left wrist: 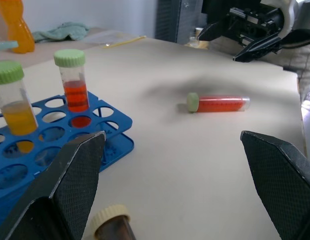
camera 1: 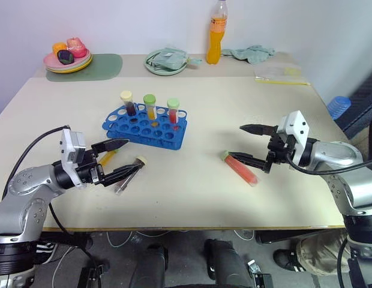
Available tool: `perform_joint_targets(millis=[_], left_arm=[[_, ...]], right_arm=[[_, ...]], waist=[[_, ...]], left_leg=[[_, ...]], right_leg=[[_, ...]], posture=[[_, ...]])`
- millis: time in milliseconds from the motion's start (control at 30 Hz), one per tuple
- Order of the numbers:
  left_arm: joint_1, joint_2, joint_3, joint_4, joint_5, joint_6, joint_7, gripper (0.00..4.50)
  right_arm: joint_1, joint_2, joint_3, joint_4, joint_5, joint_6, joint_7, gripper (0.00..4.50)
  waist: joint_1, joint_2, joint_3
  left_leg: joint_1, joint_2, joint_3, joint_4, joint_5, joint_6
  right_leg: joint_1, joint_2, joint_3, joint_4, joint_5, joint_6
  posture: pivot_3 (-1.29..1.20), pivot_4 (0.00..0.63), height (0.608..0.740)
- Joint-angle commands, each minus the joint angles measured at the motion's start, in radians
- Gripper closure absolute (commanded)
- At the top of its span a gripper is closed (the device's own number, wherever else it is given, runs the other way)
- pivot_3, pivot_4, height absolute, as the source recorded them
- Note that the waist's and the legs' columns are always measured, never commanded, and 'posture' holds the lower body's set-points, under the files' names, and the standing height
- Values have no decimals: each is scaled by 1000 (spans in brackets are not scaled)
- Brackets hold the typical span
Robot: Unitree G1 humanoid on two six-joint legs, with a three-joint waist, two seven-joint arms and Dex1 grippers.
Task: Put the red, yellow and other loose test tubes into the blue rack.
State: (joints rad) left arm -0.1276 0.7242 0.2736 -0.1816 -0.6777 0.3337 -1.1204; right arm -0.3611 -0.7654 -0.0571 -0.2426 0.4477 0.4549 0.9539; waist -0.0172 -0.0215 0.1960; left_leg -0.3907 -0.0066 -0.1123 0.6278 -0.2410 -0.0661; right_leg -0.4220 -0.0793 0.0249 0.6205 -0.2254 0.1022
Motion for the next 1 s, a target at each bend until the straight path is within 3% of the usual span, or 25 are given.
perform_joint_targets(millis=[33, 233, 500, 567, 733, 1000], left_arm=[[-33, -6, -7, 39, 18, -42, -24, 33], [-27, -21, -3, 80, 34, -89, -47, 33], [26, -19, 6, 126, 33, -136, -119, 33], [42, -22, 0, 98, 13, -107, -119, 33], [48, 3, -10, 88, -26, -60, -188, 33], [30, 25, -23, 36, -9, -63, -212, 33]], right_arm=[[-18, -4, -31, -24, 6, 5, -20, 0], [-95, -4, -23, 29, -68, 41, -118, 0], [-192, 45, -18, -170, 94, 601, -312, 0], [-223, 53, -32, -207, 155, 805, -348, 0], [-327, 64, -20, -244, 201, 1113, -414, 0], [-391, 16, 110, -70, 285, 1160, -546, 0]], waist=[[0, 0, 0], [-1, 0, 0], [0, 1, 0], [2, 1, 0], [2, 1, 0], [0, 1, 0]], left_leg=[[0, 0, 0, 0, 0, 0], [0, 0, 0, 0, 0, 0], [0, 0, 0, -1, 0, 0], [-1, 0, 0, -1, 0, 0], [-1, 0, 0, 0, 0, 0], [-2, 0, 0, -1, 0, 1]], right_leg=[[0, 0, 0, 0, 0, 0], [0, 0, 0, 0, 0, 0], [-1, 0, 0, -1, 0, -1], [-1, 0, 0, -1, 0, -1], [-1, -1, 0, -1, 0, -1], [-1, -1, 0, -3, 0, -1]], posture=[[0, 150, 740], [0, 150, 740], [0, 150, 740], [0, 150, 740], [0, 150, 740], [0, 150, 740]])
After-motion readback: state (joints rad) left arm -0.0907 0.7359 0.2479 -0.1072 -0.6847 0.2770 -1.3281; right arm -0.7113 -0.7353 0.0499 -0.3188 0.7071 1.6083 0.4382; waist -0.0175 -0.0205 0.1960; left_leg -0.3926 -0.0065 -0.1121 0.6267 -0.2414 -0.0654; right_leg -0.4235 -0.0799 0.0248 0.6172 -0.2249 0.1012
